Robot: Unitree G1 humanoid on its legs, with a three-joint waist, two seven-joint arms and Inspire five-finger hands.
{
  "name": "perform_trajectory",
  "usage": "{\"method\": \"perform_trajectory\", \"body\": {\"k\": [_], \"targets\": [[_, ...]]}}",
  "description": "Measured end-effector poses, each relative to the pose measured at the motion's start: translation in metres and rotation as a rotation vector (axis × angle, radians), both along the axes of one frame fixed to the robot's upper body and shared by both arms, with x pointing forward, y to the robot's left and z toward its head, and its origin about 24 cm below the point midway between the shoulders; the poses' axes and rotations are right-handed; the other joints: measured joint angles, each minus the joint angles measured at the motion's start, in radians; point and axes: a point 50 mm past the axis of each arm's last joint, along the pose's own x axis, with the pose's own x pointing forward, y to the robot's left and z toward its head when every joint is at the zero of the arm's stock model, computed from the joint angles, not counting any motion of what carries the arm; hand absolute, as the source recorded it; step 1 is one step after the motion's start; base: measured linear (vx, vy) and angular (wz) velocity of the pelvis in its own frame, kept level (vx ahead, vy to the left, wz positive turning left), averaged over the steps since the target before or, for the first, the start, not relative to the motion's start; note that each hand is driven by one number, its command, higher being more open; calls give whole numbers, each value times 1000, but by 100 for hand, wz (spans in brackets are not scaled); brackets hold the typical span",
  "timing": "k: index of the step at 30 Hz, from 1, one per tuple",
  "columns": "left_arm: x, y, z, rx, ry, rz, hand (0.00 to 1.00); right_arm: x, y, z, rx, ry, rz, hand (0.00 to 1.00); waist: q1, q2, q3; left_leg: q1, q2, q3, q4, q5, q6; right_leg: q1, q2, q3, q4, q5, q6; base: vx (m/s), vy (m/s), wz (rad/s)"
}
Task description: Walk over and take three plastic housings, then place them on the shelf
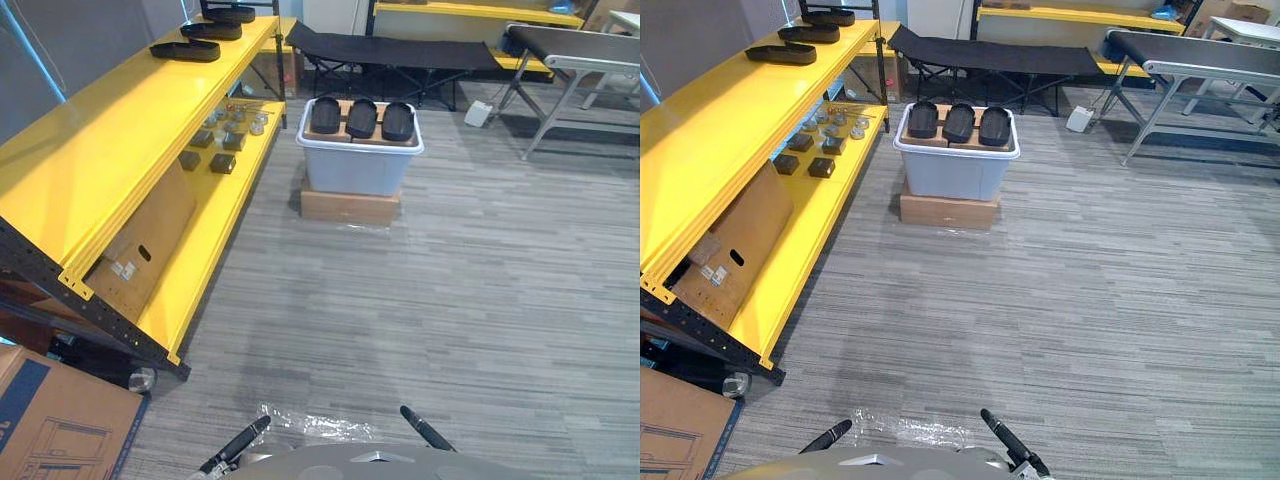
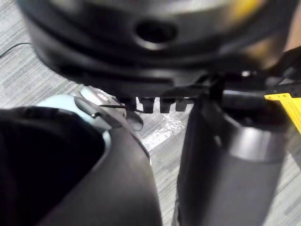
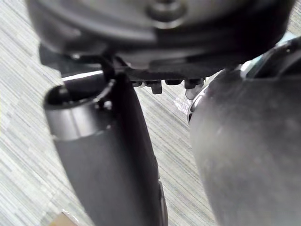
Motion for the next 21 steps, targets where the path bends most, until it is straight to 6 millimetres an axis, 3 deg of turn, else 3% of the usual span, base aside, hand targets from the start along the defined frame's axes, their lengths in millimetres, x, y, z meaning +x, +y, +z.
{"method": "perform_trajectory", "body": {"k": [2,4,5,6,8,10,11,14,16,17,19,21], "targets": [[2,0,0,-7,0,5,100,3,-2,1,-6,-16,-59,100,0,0,15,-20,-6,-1,37,-32,14,-81,-33,-5,182,-47,28,-36,38,-7],[8,1,1,-10,-9,23,100,16,-5,4,-4,-81,-141,100,-3,9,62,-25,-7,2,100,-67,38,-276,-100,-8,578,-45,10,-42,62,-4],[9,3,1,-4,-8,27,100,15,-1,4,7,-82,-154,100,-7,8,71,-22,-4,-1,112,-77,41,-298,-101,-5,612,-58,1,34,57,16],[12,4,2,4,-11,29,100,8,3,2,17,-77,-186,100,-12,1,73,-24,6,-11,133,-91,42,-324,-98,-8,597,-81,1,113,19,23],[12,5,2,4,-11,52,100,-2,8,0,35,-64,-199,100,-17,0,72,-23,26,-26,148,-115,31,-329,-76,-20,419,-79,-4,143,-9,20],[13,5,2,9,-11,54,100,-10,10,-1,40,-49,-219,100,-18,3,74,-25,45,-33,165,-139,18,-330,-64,-51,230,-54,17,276,-97,5],[13,4,1,7,-13,76,100,-13,11,-1,42,-42,-230,100,-18,6,76,-21,59,-33,192,-172,2,-331,-62,-72,144,-24,11,376,-157,-1],[10,2,1,3,-8,121,100,-28,13,-2,56,1,-241,100,-18,10,75,37,97,-34,269,-288,-43,-313,-68,-81,158,32,-31,406,-217,0],[6,0,0,13,14,127,100,-31,9,-2,56,8,-246,100,-29,33,55,67,146,-38,271,-324,-64,-314,-45,-103,233,47,-44,392,-205,21],[2,1,0,23,23,138,100,-29,7,-2,47,6,-238,100,-32,33,36,68,164,-39,309,-320,-73,-309,-31,-121,263,39,-65,609,-333,37],[12,1,2,24,-30,191,100,-25,2,-1,23,0,-228,100,-28,49,36,-27,206,-32,534,-282,-75,-291,-21,-146,297,-16,-102,606,-347,25],[17,-2,2,9,-73,227,100,-18,-13,2,-35,-6,-156,100,-27,91,41,-180,302,-26,920,-173,-117,-169,36,-170,216,-45,-119,506,-230,21]]}}
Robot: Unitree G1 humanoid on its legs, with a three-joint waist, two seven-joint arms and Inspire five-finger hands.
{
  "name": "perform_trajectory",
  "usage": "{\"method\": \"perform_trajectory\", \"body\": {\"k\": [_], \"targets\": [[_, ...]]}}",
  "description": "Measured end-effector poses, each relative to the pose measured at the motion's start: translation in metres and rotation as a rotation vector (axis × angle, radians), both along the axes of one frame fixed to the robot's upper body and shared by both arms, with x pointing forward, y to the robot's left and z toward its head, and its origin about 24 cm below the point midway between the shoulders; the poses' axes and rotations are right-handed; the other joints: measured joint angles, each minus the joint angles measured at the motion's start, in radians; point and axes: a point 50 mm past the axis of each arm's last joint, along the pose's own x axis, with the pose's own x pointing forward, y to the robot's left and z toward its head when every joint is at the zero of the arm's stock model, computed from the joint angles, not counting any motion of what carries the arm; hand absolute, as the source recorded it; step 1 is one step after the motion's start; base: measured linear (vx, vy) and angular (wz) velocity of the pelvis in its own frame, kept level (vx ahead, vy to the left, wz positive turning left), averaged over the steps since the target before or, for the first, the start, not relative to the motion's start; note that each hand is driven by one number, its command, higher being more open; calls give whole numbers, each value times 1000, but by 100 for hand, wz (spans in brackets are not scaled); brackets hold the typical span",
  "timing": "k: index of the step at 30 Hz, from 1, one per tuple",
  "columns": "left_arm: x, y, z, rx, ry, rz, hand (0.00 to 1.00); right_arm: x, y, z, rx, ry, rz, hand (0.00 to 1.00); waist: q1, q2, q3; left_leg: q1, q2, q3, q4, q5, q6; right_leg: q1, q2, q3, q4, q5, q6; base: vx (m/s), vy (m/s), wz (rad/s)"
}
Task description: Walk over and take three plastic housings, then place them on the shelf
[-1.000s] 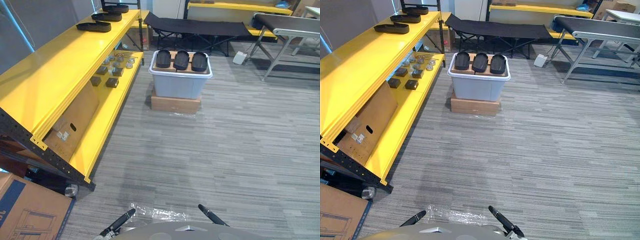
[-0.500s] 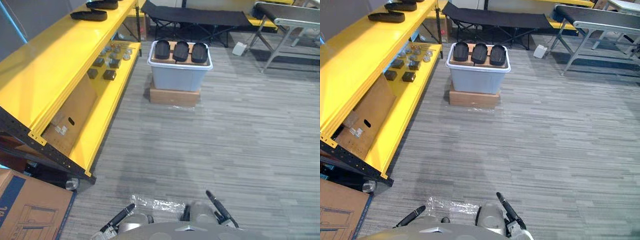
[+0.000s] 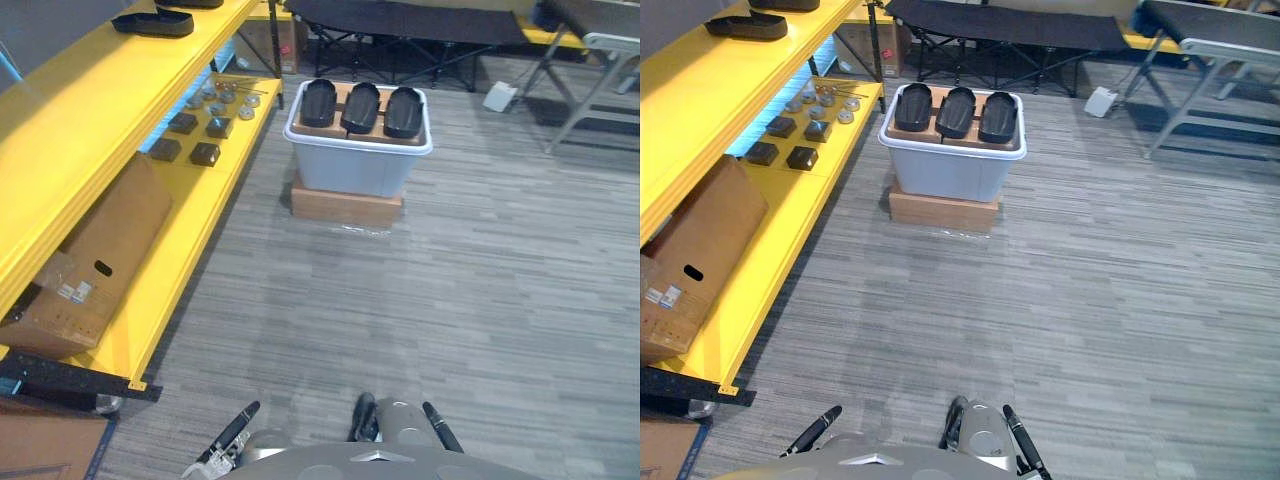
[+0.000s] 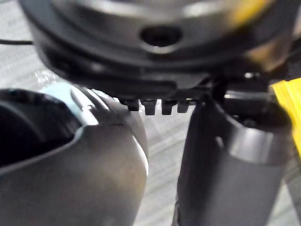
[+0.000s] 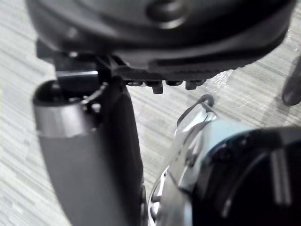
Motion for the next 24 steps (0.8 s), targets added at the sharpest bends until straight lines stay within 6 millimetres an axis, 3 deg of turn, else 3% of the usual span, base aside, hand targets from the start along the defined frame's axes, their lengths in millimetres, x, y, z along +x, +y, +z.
{"method": "perform_trajectory", "body": {"k": [2,4,6,7,8,10,11,12,13,14,15,16,18,19,20,21,23,24], "targets": [[9,1,2,-4,-35,-7,100,8,-6,1,-38,18,104,100,2,4,7,-74,20,33,161,-17,14,126,22,-2,-98,4,-1,471,-133,5],[15,-2,3,-13,-67,-54,100,20,-9,2,-67,7,180,100,9,-8,11,-139,-32,49,97,-48,19,213,19,4,-166,8,4,417,-85,-13],[20,-7,3,-28,-90,-84,100,38,-9,4,-81,-29,214,100,31,-26,24,-193,-108,52,-104,-70,19,266,-3,28,-213,9,8,311,28,-39],[21,-7,4,-37,-103,-82,100,47,-7,6,-73,-64,227,100,41,-40,36,-221,-159,58,-279,-44,20,286,-18,42,-237,-7,21,266,104,-38],[21,-8,4,-38,-112,-100,100,51,-7,7,-75,-83,265,100,57,-37,42,-242,-189,51,-461,27,23,306,-25,57,-246,-31,31,262,122,-33],[14,-11,3,-47,-102,-106,100,54,-7,9,-73,-94,312,100,76,-12,56,-248,-187,33,-675,127,10,355,-8,89,-252,-67,44,358,221,-38],[8,-12,2,-57,-102,-88,100,52,-8,8,-69,-77,348,100,95,-8,60,-248,-176,41,-652,234,20,394,-2,129,-257,-99,48,472,305,-47],[6,-11,2,-57,-103,-83,100,51,-6,8,-58,-67,367,100,106,-1,58,-250,-183,51,-633,251,30,401,-6,157,-257,-114,41,516,289,-45],[11,-5,4,-35,-123,-96,100,57,-1,8,-34,-69,411,100,118,-46,57,-257,-197,75,-586,244,41,398,-21,207,-242,-148,29,348,150,-22],[14,0,6,-17,-132,-102,100,64,2,9,-25,-75,434,100,114,-67,59,-277,-214,85,-538,219,79,392,-37,228,-220,-167,12,448,169,-15],[21,2,7,-7,-140,-115,100,69,4,10,-24,-79,444,100,110,-74,64,-287,-230,94,-488,180,137,382,-57,252,-159,-165,29,462,199,3],[25,0,6,-2,-131,-137,100,72,5,10,-24,-80,454,100,105,-69,68,-274,-241,94,-479,156,150,340,-75,276,-46,-146,66,534,269,1],[22,3,6,40,-97,-186,100,84,4,14,-48,-100,478,100,97,-81,72,-164,-279,111,-556,134,167,179,-145,299,362,-58,270,453,251,-4],[21,6,6,61,-85,-201,100,87,5,14,-59,-101,491,100,91,-87,74,-127,-292,109,-582,132,168,142,-162,291,459,-46,292,320,146,11],[19,10,6,91,-63,-230,100,90,5,15,-71,-101,500,100,80,-92,74,-59,-311,103,-631,134,164,91,-192,241,570,-68,253,396,110,20],[21,10,6,118,-64,-273,100,91,3,16,-91,-95,495,100,81,-93,73,13,-312,104,-672,126,159,55,-211,150,559,-114,177,374,83,17],[26,11,8,134,-77,-294,100,92,2,16,-108,-91,490,100,80,-91,72,51,-303,103,-694,124,156,34,-206,90,455,-145,155,301,20,2],[31,11,9,141,-84,-317,100,93,1,16,-124,-90,482,100,77,-84,73,69,-290,99,-701,114,148,10,-193,51,300,-151,154,378,-63,8]]}}
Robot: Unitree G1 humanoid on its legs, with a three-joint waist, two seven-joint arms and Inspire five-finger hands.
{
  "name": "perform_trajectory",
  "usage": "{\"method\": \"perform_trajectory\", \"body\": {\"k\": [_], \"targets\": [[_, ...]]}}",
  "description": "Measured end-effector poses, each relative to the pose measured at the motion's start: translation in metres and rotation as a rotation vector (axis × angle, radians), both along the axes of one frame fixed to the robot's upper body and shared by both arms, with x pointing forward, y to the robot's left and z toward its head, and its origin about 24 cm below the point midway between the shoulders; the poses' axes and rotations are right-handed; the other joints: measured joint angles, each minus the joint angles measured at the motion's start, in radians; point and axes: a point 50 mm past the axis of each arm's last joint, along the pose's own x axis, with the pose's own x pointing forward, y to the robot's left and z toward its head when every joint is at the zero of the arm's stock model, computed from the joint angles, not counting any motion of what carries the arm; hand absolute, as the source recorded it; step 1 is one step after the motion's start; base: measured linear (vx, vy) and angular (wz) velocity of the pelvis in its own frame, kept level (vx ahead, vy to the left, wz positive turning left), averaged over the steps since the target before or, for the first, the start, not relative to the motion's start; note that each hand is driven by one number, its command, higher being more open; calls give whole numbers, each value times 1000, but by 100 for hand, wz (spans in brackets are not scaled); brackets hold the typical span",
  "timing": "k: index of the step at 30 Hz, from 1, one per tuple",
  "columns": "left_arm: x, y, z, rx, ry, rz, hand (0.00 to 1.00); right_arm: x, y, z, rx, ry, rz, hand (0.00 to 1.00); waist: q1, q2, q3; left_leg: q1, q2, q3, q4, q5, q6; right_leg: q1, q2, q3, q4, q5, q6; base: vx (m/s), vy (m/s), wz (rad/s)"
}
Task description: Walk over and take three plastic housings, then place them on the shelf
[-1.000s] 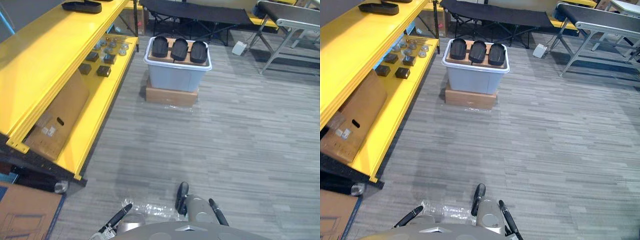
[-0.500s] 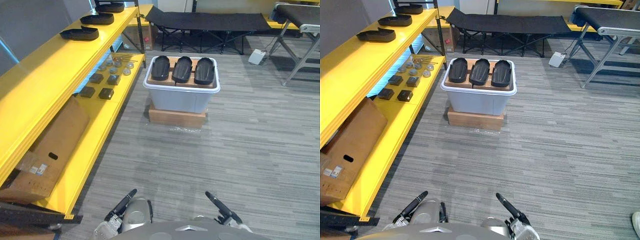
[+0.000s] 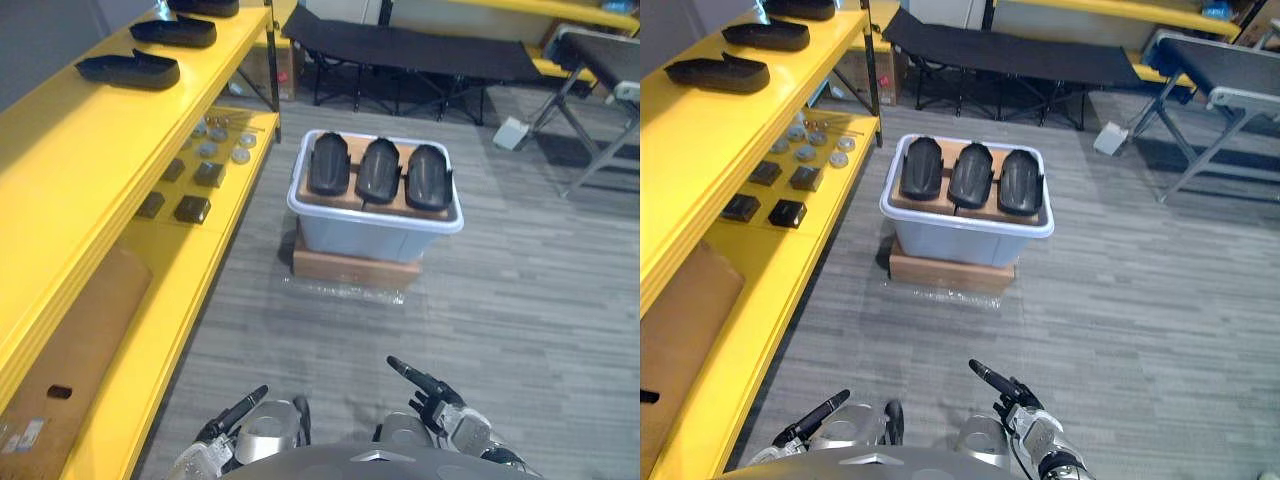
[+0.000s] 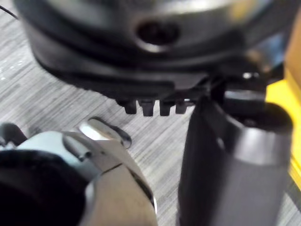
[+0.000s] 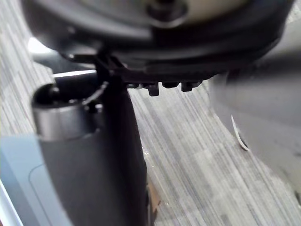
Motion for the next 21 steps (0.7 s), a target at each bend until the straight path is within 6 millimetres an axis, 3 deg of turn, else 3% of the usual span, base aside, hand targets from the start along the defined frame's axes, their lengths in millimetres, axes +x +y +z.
{"method": "perform_trajectory", "body": {"k": [2,4,5,6,8,9,10,11,13,14,16,19,20,21], "targets": [[15,-4,2,2,-22,-34,100,3,-4,2,-17,-13,-36,100,-11,17,4,2,29,-26,11,-22,-14,-55,26,1,-224,37,8,379,-104,30],[29,-11,5,-14,-53,-40,100,-1,-8,1,-27,-2,-68,100,-21,38,13,18,68,-60,53,-73,-45,-77,29,36,-328,133,-7,309,-174,39],[29,-14,5,-23,-56,-32,100,-4,-8,0,-32,11,-65,100,-21,44,10,19,81,-67,78,-98,-56,-76,33,57,-342,156,-7,375,-325,25],[30,-20,4,-39,-64,-30,100,-18,-3,-5,-35,52,-44,100,-21,46,-2,25,106,-87,139,-160,-81,-75,40,96,-353,201,-3,248,-243,17],[24,-15,4,-26,-49,-14,100,-29,2,-8,-17,79,-47,100,-18,20,-32,32,116,-105,183,-217,-118,-71,37,109,-356,213,-9,389,-430,17],[22,-14,3,-25,-43,-2,100,-31,4,-9,-3,87,-61,100,-22,21,-38,32,125,-115,198,-236,-128,-71,37,109,-345,270,-7,479,-570,35],[19,-20,1,-34,-22,2,100,-32,-3,-8,-14,99,-75,100,-31,48,-53,34,170,-146,204,-253,-150,-75,63,71,-292,249,-26,372,-435,55],[12,-24,-1,-45,-5,8,100,-34,-6,-8,-32,109,-90,100,-37,76,-73,31,198,-168,191,-239,-167,-82,86,35,-266,193,-42,360,-392,61],[13,-25,-1,-48,-20,12,100,-34,-9,-8,-43,117,-114,100,-45,84,-75,-18,220,-193,273,-186,-168,-65,92,-8,-241,155,-68,327,-368,65],[15,-27,0,-49,-31,12,100,-35,-11,-7,-50,121,-126,100,-45,88,-72,-62,241,-199,370,-141,-185,-23,102,-36,-258,140,-81,298,-364,61],[18,-28,0,-41,-45,1,100,-40,-13,-9,-63,143,-135,100,-44,100,-71,-83,271,-170,451,-132,-202,75,127,-58,-334,142,-88,271,-266,31],[18,-27,0,-10,-35,-84,100,-41,-15,-8,-70,116,-135,100,-49,92,-70,-102,259,-52,261,-126,-198,151,125,-70,-432,164,-83,183,-119,1],[24,-29,1,-9,-47,-110,100,-42,-16,-8,-76,104,-135,100,-52,92,-69,-113,246,-38,182,-107,-192,156,120,-71,-451,170,-77,120,-9,-7],[27,-28,2,-4,-47,-137,100,-46,-18,-8,-92,97,-129,100,-52,91,-69,-125,227,-35,93,-47,-177,155,114,-68,-466,174,-64,79,30,-10]]}}
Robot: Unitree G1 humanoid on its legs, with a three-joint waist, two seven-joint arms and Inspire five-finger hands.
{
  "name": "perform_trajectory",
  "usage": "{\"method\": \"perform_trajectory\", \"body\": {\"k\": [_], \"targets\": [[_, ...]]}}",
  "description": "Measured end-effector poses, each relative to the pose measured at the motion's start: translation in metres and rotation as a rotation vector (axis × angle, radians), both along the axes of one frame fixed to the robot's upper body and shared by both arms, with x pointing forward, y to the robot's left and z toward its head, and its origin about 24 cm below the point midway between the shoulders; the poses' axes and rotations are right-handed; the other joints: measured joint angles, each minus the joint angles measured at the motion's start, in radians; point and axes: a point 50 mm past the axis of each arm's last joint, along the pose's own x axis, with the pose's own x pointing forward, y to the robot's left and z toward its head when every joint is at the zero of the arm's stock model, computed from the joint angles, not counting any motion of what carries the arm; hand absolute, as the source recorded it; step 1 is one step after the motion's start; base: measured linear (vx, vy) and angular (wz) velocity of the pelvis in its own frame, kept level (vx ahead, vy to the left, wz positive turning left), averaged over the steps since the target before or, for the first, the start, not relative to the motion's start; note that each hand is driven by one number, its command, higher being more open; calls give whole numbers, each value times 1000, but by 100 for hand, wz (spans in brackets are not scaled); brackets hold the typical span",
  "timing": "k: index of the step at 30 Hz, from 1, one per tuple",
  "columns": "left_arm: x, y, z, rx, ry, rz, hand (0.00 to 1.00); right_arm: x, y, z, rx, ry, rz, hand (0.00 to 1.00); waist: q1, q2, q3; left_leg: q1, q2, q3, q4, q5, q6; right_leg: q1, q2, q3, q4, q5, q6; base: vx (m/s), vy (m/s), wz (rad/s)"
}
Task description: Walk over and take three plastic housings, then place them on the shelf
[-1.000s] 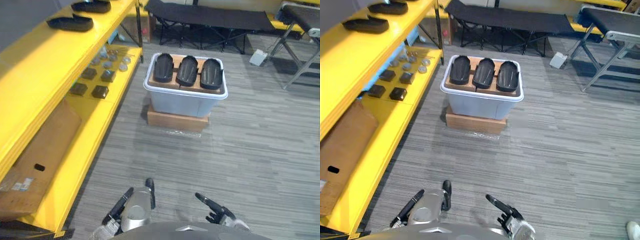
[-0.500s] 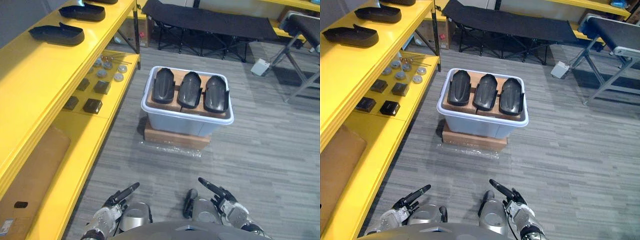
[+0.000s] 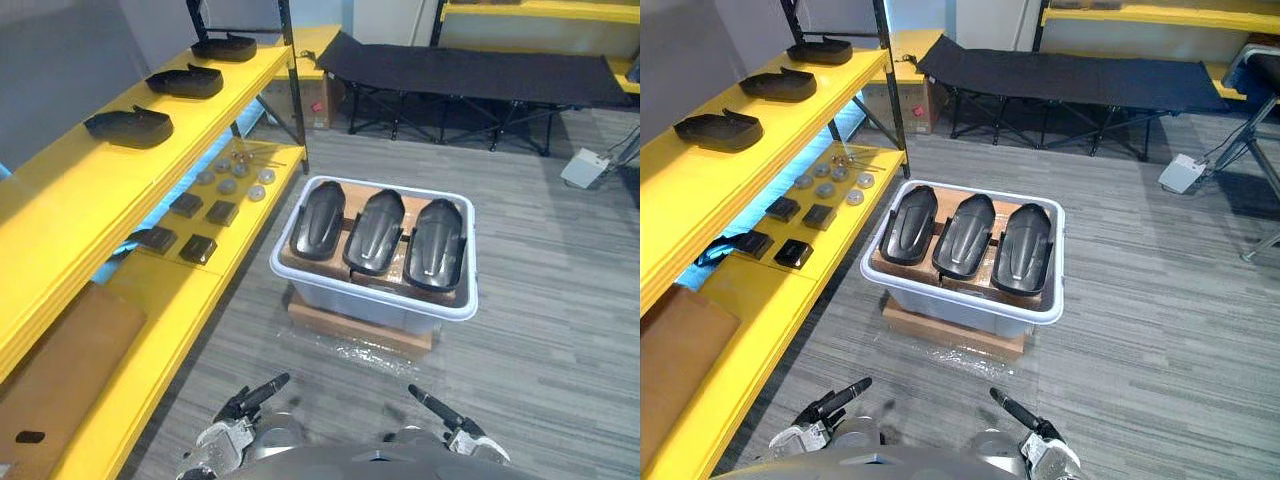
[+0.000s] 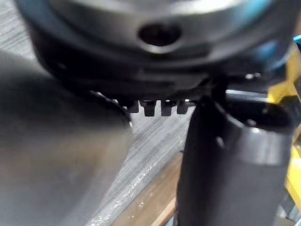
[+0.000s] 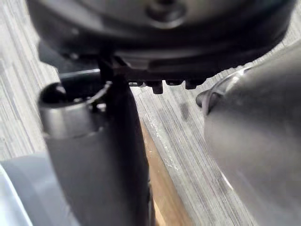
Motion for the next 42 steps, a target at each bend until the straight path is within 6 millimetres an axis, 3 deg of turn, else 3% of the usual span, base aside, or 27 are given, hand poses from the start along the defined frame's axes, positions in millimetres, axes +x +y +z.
{"method": "perform_trajectory", "body": {"k": [1,2,3,4,6,8,10,14,17,20,23,29,32,37,38,40,42], "targets": [[0,0,0,2,1,-15,100,-2,-1,0,-15,3,23,100,1,1,0,-2,-6,-1,-34,41,2,2,0,6,-6,-1,10,85,93,-28],[0,-1,-1,-1,5,-18,100,-1,-3,1,-45,-11,76,100,-1,1,1,0,-20,-5,-73,127,15,2,3,22,-12,-2,27,121,137,-38],[0,4,0,10,11,-28,100,-1,1,1,-64,-23,136,100,-2,-31,-4,15,-41,5,-94,131,19,2,-16,48,-31,8,46,145,154,-37],[-2,7,0,17,21,-40,100,-1,4,1,-65,-32,168,100,-2,-39,-10,25,-53,9,-120,131,19,3,-24,55,-45,14,55,135,150,-22],[-2,18,1,52,38,-70,100,0,17,1,-47,-74,259,100,-10,-96,-16,36,-97,26,-185,149,45,-5,-50,62,-84,35,82,152,143,-7],[-2,19,1,62,43,-60,100,2,26,3,-43,-100,335,100,-14,-114,-22,38,-126,28,-202,157,58,0,-72,60,-102,47,98,146,105,5],[-3,18,1,63,45,-71,100,12,31,11,-57,-166,419,100,-21,-116,-22,38,-146,28,-204,158,63,5,-88,60,-112,52,107,134,104,5],[-2,18,1,85,55,-112,100,37,67,39,-30,-357,619,100,-28,-121,-22,45,-146,30,-207,158,62,17,-81,64,-119,61,100,74,17,1],[-6,22,1,90,59,-97,100,34,93,58,61,-451,707,100,-31,-136,-26,64,-128,36,-227,155,58,18,-62,73,-119,65,95,-1,-39,-9],[-12,28,0,100,70,-89,100,23,102,61,129,-458,715,100,-39,-158,-35,76,-123,48,-248,155,58,15,-57,90,-117,66,93,-17,-18,-16],[-19,32,-1,114,81,-94,100,27,101,77,118,-533,694,100,-57,-172,-39,97,-125,57,-282,158,58,12,-60,106,-117,67,92,-66,8,-14],[-25,36,-1,136,70,-95,100,62,87,148,0,-862,577,100,-74,-169,-45,138,-126,86,-367,214,57,-12,-51,144,-114,66,88,-79,3,-14],[-26,36,-1,135,74,-101,100,77,73,157,-85,-872,519,100,-78,-169,-51,150,-126,93,-377,220,57,-9,-47,152,-115,66,86,-56,2,-6],[-26,35,-1,129,60,-112,100,78,57,151,-135,-784,387,100,-80,-165,-46,146,-121,93,-373,219,56,-3,-39,154,-116,66,85,-4,1,-1],[-23,35,1,136,39,-126,100,80,52,153,-164,-778,348,100,-79,-174,-45,116,-117,91,-350,216,56,-23,-39,155,-114,69,80,0,0,0],[-9,37,7,161,-29,-150,100,96,42,162,-233,-812,283,100,-76,-179,2,40,-97,87,-259,182,56,-58,-34,159,-116,89,73,-59,-20,-3],[14,43,19,194,-135,-155,100,125,27,183,-337,-894,161,100,-65,-189,93,-78,-56,81,-101,123,54,-108,-7,172,-117,112,61,-130,-23,-15]]}}
